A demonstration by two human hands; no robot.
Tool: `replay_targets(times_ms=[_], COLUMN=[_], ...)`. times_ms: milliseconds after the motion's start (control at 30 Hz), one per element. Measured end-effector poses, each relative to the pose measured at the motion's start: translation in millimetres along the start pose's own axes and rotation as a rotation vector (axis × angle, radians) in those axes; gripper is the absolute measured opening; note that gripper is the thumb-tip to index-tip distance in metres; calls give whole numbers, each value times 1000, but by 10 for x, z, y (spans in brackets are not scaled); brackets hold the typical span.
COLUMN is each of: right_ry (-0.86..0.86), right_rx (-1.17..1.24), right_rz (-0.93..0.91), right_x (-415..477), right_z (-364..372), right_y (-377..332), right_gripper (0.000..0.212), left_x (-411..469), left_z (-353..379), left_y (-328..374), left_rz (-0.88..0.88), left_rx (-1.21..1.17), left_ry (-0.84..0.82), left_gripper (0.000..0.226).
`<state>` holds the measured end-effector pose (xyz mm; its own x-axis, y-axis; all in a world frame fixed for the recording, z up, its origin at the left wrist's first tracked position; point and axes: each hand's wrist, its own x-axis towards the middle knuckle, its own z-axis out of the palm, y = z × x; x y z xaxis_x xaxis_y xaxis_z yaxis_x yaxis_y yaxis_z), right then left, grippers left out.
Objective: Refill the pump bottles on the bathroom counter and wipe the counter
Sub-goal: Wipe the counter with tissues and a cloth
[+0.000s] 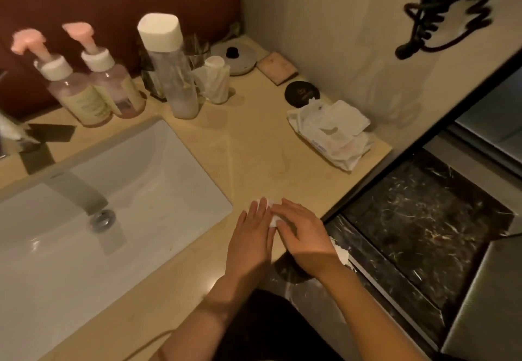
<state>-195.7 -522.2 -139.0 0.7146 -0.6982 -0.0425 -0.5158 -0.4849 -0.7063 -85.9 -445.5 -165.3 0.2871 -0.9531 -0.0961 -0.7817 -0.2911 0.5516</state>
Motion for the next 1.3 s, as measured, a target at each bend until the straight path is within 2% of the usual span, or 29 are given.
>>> replay_targets(times_ms=[100,200,400,567,733,833,967,1100,1233,1300], right_ry=[-21,23,60,161,254,131,17,-55,-203,-216], right_rx=[-65,-108,-159,-65,-193,-282,-374,-370,-320,-267], right_rz=[13,31,63,112,-71,-200,-308,-440,-418,-411], right_x=[31,37,-4,-214,-349,-315,-139,261,772,986], right_z=[-40,-54,-47,159,390,507,571,538,497,488], right_y=[39,47,35,44,-139,-192,-66,71,50,3], right_gripper=[42,40,48,48,37,38,74,76,72,65], left_x=[152,260,377,284,-52,-142,-57,124,356,470], left_z=[53,73,27,-25,-195,-328,-452,-545,-651,-695], left_y=[44,35,-32,-216,-511,-699,-820,-871,-946,-1010], left_rz=[18,56,199,369,436,471,465,406,276,207], left_rx=[24,51,94,140,158,193,303,401,458,464], left_ry=[-32,-70,-106,-155,-176,-174,-145,-88,-32,-11], left_gripper=[50,51,47,46,48,43,42,46,56,50])
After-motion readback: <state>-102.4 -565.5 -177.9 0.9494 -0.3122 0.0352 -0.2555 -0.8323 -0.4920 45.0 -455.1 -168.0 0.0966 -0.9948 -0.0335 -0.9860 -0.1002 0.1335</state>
